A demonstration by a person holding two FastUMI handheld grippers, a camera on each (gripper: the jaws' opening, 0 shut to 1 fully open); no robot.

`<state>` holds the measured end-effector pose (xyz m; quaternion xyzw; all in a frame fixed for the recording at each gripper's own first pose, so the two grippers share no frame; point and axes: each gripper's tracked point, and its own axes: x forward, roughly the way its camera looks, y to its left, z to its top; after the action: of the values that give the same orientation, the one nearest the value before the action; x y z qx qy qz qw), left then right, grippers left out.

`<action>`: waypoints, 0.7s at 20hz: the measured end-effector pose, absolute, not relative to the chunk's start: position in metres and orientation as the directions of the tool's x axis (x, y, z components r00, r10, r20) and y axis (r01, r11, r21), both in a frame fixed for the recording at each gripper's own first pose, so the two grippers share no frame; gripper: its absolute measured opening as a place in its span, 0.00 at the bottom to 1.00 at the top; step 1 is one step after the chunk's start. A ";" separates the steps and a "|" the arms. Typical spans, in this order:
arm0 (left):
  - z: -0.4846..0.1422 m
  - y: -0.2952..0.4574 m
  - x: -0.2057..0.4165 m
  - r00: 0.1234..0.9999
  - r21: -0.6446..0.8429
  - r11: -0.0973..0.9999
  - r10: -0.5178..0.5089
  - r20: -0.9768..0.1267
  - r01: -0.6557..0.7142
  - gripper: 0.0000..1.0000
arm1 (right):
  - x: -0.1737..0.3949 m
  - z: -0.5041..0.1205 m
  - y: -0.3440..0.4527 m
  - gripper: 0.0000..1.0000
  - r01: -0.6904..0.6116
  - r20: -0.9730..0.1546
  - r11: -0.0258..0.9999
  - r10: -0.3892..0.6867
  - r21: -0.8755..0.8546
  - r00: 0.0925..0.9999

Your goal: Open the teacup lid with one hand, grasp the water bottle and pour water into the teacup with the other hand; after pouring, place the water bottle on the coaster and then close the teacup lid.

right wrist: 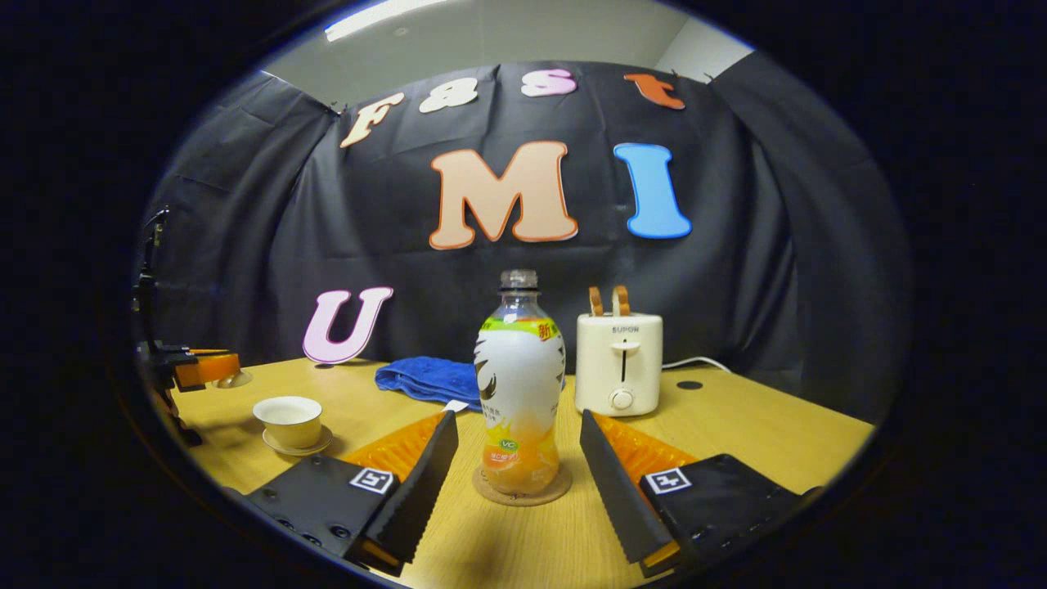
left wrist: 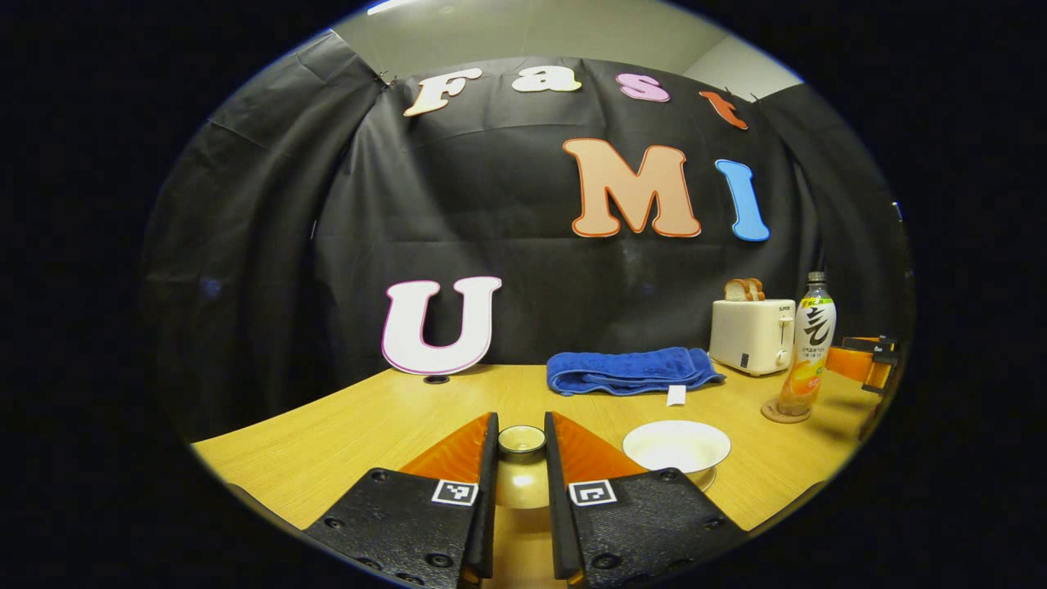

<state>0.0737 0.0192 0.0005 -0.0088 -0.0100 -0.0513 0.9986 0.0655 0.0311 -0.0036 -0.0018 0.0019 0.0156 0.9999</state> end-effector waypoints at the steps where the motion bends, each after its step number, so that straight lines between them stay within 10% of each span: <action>1: 0.001 0.015 0.076 0.994 -0.016 0.994 -0.112 0.021 0.112 0.26 | 0.059 -0.004 0.030 0.92 -0.027 0.006 1.000 0.027 -0.004 1.000; 14: -0.003 -0.066 0.092 0.937 0.011 0.937 -0.349 -0.005 0.349 0.25 | 0.019 0.000 0.005 0.93 0.037 0.010 0.999 -0.037 -0.006 0.999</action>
<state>0.0923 -0.0658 -0.0030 0.0058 0.0017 -0.1773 0.9841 0.0188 0.0054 0.0005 -0.0032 -0.0052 -0.0185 0.9998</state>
